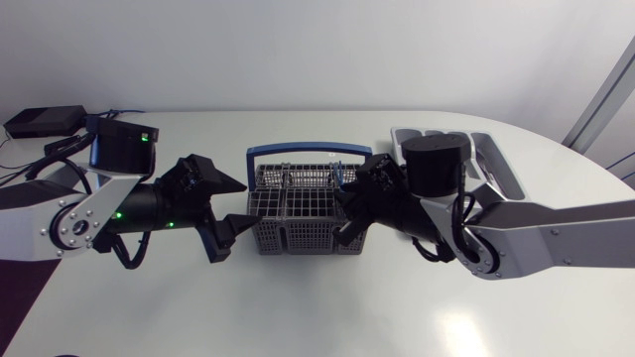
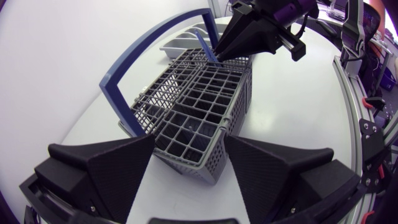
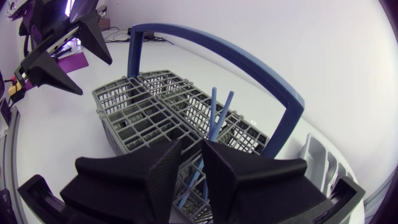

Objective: Unload the cutlery basket into the drawer organizer.

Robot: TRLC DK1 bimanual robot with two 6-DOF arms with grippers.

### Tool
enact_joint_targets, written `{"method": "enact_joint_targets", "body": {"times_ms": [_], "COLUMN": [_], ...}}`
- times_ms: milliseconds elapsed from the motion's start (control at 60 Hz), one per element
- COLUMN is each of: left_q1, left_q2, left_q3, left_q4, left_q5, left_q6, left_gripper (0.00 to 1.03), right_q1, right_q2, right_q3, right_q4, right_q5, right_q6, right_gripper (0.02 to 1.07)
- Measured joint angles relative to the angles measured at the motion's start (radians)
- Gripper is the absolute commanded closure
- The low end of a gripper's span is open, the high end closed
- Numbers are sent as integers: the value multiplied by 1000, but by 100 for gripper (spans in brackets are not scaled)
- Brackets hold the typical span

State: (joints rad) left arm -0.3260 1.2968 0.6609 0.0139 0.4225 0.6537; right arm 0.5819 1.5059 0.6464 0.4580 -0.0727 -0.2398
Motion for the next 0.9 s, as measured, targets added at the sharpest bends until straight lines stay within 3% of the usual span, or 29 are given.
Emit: {"method": "enact_joint_targets", "body": {"times_ms": [367,900], "left_q1": [-3,-3], "left_q2": [13,34], "left_q3": [0,0], "left_q4": [8,16], "left_q5": [0,0], "left_q6": [0,0], "left_gripper": [17,17], "right_q1": [-2,-67], "right_q2": [34,70], "right_q3": [-29,-29], "right_q4": [101,122], "right_q5": [-9,-108], "right_q6": [-23,-21], "right_gripper": [85,101]}}
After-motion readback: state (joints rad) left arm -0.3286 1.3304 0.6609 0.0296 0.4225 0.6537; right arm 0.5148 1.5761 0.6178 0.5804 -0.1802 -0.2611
